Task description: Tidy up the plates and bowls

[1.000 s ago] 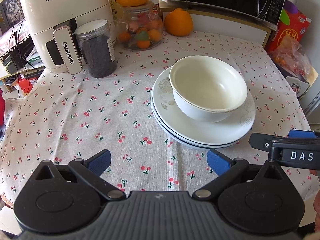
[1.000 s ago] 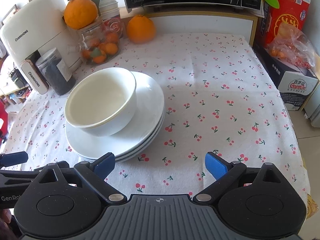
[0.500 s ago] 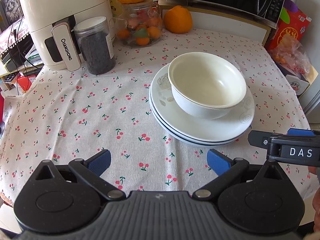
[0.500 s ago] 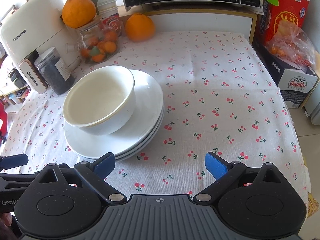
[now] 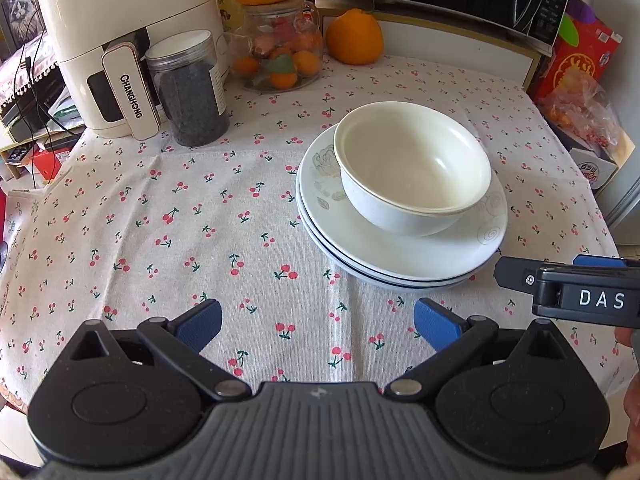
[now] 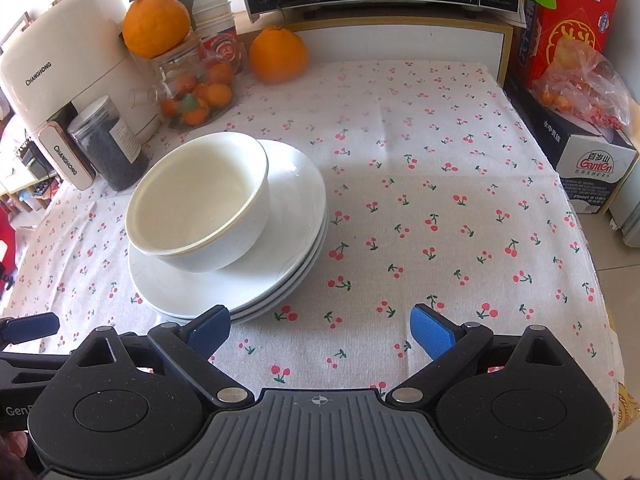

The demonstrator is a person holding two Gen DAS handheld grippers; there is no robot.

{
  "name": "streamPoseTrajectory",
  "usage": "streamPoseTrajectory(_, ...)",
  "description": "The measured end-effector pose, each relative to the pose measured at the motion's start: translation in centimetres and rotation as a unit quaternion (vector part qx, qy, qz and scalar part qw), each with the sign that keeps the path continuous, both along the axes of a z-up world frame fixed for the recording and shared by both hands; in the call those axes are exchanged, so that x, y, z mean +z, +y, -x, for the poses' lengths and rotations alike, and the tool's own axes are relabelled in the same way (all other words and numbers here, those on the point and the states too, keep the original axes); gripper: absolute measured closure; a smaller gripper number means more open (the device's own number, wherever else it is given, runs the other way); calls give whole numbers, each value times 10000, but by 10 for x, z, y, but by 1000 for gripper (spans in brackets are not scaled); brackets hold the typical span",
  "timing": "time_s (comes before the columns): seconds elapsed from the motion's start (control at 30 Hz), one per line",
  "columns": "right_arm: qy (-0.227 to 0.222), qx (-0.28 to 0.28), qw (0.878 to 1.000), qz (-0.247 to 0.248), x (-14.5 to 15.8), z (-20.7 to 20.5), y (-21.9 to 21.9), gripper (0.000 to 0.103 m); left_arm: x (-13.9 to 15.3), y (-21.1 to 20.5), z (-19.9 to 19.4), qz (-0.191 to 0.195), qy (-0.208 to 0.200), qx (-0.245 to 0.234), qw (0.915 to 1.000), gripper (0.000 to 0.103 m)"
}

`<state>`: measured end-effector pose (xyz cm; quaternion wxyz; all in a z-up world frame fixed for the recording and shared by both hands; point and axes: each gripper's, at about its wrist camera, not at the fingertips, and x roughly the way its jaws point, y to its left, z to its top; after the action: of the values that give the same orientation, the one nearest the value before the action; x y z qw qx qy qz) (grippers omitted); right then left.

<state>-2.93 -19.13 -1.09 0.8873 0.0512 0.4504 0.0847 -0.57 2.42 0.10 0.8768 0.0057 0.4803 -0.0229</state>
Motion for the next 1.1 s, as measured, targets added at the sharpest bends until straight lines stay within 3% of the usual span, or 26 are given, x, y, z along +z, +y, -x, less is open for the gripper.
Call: streamPoseTrajectory(1.1,49,5,10000,-9,-2,-1,0,5,-2,-2,3,-11,42,-41,10000,0)
